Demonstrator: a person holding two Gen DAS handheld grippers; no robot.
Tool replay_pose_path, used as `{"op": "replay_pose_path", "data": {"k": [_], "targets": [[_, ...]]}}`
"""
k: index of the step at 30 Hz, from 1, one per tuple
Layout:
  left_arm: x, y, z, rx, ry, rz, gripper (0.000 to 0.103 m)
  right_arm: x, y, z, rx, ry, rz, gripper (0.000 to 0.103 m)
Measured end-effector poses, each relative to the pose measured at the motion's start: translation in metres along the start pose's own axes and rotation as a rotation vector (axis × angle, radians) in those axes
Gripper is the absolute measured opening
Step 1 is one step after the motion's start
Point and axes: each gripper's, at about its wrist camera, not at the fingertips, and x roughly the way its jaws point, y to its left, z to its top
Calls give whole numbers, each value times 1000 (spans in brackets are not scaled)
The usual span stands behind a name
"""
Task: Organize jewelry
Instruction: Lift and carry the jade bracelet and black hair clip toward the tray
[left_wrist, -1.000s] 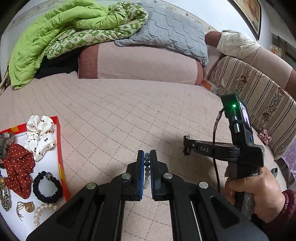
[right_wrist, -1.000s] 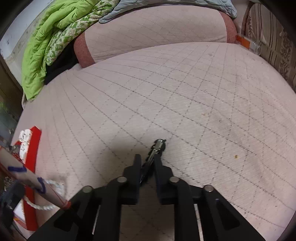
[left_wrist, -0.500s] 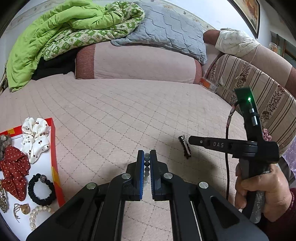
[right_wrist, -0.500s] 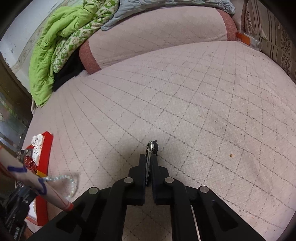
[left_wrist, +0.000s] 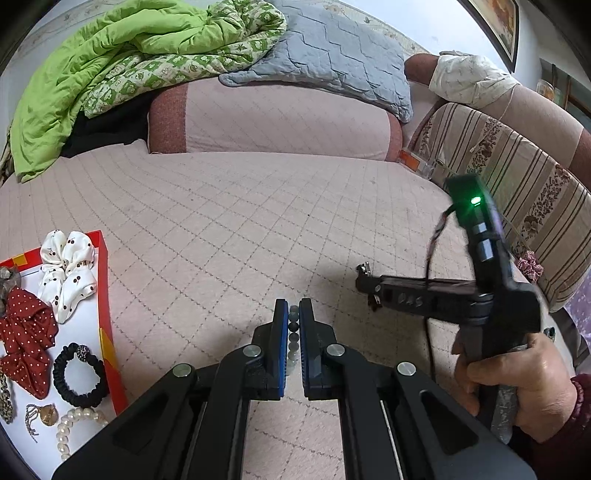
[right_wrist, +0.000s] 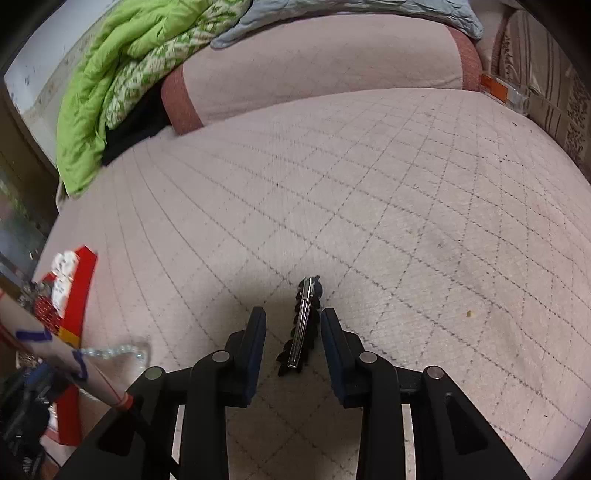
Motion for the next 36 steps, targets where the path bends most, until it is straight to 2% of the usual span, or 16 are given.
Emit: {"op": "replay_pose_path", "data": {"k": [2, 6, 7, 9, 12, 15, 20, 25, 31, 36], "targets": [[-1, 0, 0, 1, 1, 0, 5, 9, 4, -2, -27, 23, -26, 32], [-2, 0, -1, -3, -3, -1, 5, 15, 22, -6, -158, 12, -124, 24], [-3, 0, -1, -3, -3, 0, 5, 15, 24, -7, -170, 13, -132, 18], [-4, 1, -2, -4, -8, 3, 5, 12, 24, -6, -173, 5, -125, 15], [-7, 2, 0, -15, -16, 0, 5, 6, 16, -4, -123, -4, -72, 12], [-10, 1, 0, -13, -26, 1, 5, -7, 12, 0, -69, -24, 34, 12], [-17, 2, 1, -23, -44, -1, 5, -39, 21, 2, -65, -134, 162, 12], [-30, 6, 1, -37, -70, 10, 5, -54, 36, -4, -65, -166, 255, 12], [-64, 20, -2, -66, -126, 36, 5, -63, 64, -17, -109, -172, 335, 12], [-98, 48, -11, -118, -165, 88, 5, -68, 101, -31, -192, -186, 401, 12]]}}
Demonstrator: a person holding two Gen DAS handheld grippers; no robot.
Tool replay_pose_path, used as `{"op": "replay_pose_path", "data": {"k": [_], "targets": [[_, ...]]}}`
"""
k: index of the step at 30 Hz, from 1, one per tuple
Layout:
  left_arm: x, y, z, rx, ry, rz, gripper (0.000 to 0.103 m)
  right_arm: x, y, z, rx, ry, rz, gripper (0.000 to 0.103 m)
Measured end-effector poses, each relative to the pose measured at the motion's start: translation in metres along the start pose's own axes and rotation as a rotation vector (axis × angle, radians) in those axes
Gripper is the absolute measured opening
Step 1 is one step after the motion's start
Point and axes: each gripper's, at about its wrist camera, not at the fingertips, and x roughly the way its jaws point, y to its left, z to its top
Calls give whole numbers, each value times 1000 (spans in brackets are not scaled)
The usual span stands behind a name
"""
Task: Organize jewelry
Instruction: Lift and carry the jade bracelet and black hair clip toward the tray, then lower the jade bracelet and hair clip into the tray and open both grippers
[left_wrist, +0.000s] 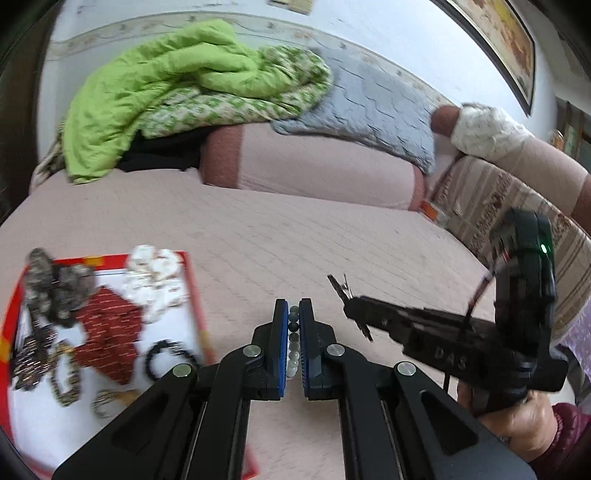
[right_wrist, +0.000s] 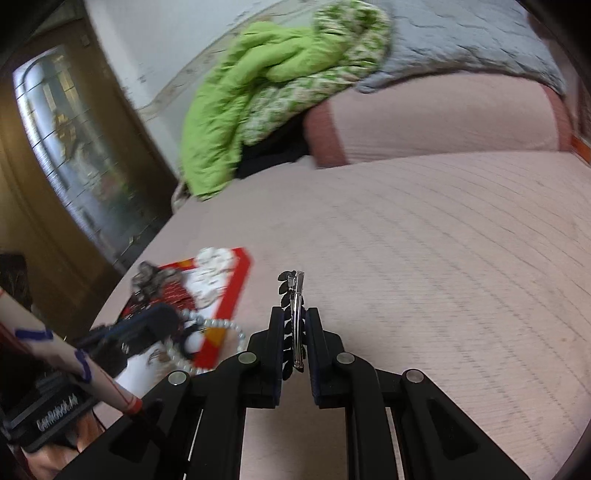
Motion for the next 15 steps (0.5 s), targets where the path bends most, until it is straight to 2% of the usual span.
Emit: {"op": "replay_pose_path", "data": {"k": [5, 15], "targets": [[-33, 47, -9, -70, -18, 72, 5, 11, 47, -13, -93, 19, 80, 12], [-71, 131, -47, -197, 14, 217, 5, 41, 123, -39, -213, 103, 217, 12]]}}
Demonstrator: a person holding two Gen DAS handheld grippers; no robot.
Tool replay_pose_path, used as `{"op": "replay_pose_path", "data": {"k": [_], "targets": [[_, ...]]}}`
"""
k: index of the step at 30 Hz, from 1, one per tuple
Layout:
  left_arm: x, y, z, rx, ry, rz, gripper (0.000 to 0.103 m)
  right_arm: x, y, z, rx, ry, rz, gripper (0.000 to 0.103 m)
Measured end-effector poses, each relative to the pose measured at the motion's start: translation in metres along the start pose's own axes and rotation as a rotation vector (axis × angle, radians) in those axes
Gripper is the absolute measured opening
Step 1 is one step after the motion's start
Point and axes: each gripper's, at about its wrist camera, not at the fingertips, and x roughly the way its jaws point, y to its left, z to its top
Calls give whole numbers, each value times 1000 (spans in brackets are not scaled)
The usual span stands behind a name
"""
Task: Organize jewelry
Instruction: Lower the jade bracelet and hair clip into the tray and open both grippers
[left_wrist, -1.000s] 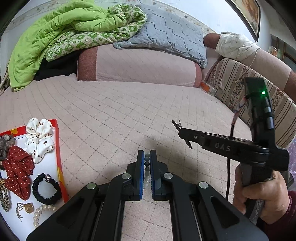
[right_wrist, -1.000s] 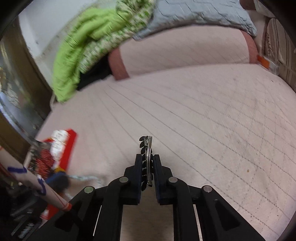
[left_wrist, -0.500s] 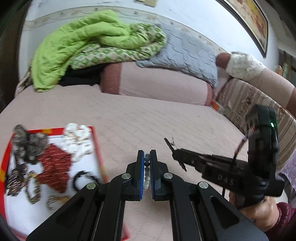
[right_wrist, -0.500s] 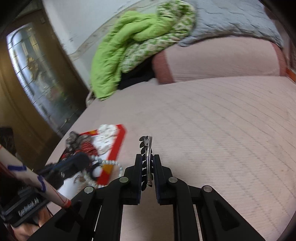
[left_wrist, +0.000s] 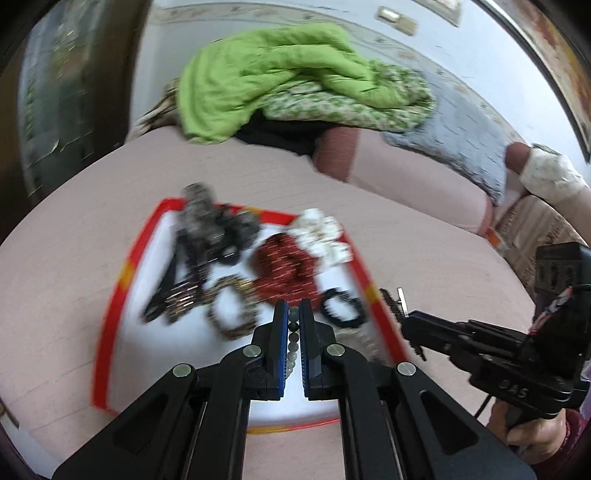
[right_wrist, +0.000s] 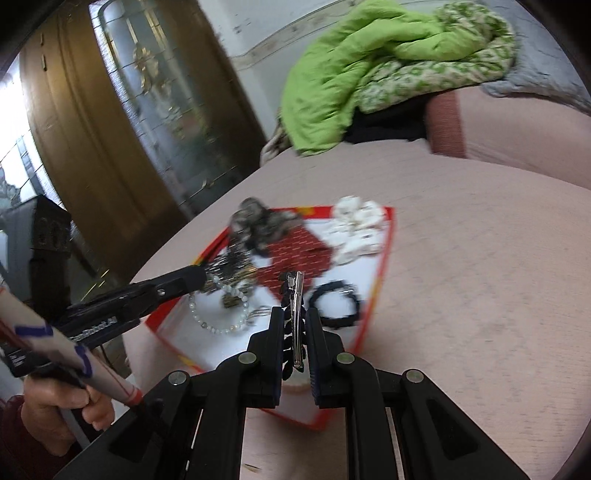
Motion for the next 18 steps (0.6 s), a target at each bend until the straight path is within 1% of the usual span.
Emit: {"op": "replay_pose_path", "data": {"k": [3, 6, 12, 18], "targets": [[3, 22, -5, -25, 22, 45, 5, 18, 13, -2, -12, 30, 24, 12], [6, 34, -10, -34, 46, 73, 5, 35, 23, -5, -26, 63, 40, 12], [20, 42, -18, -24, 107, 114, 5, 59, 38, -14, -62, 120, 48, 12], [30, 44, -22, -4, 137, 150, 5, 76, 43, -16, -73, 155, 44, 12]]}}
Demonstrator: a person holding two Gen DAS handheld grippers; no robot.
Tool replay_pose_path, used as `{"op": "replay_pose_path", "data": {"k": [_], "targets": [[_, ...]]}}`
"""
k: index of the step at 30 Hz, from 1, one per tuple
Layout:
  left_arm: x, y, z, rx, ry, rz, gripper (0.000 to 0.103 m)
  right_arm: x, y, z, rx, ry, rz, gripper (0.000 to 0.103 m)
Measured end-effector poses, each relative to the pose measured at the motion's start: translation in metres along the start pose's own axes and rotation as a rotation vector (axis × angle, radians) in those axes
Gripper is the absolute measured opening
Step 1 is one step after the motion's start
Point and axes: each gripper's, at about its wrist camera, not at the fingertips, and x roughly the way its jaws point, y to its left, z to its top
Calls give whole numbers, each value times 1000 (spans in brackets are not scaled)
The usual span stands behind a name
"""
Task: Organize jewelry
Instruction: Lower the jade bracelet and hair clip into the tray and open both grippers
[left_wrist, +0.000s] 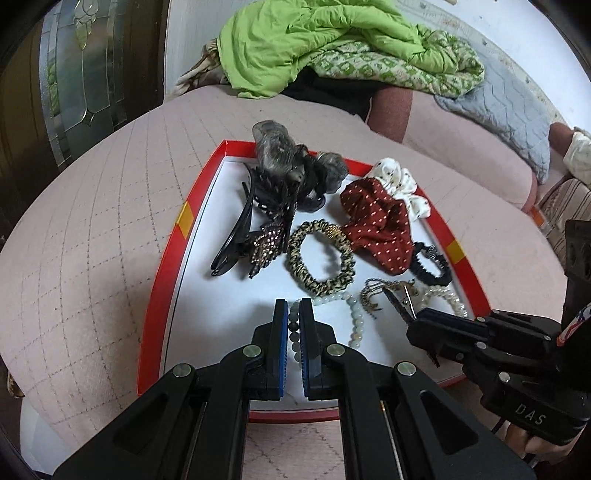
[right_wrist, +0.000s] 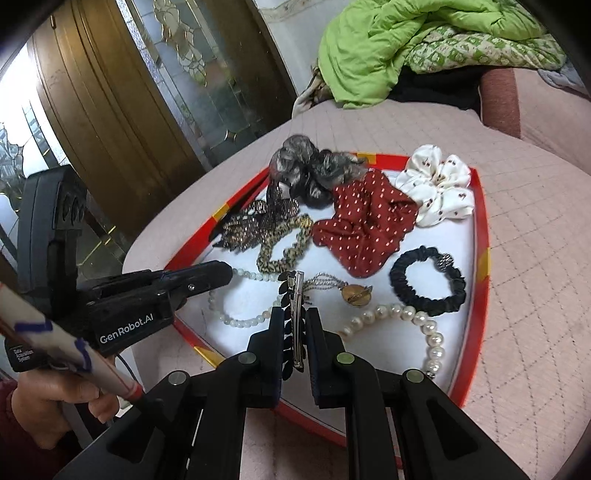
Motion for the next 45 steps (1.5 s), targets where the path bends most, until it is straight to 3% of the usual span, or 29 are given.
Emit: {"op": "replay_pose_path", "data": {"k": [16, 45], "targets": [[8, -3, 0, 37, 14, 62, 6, 13, 4, -7, -30, 42, -23, 14], [12, -2, -1, 20, 22, 89, 6, 3, 0, -10, -10, 62, -30, 18]]}}
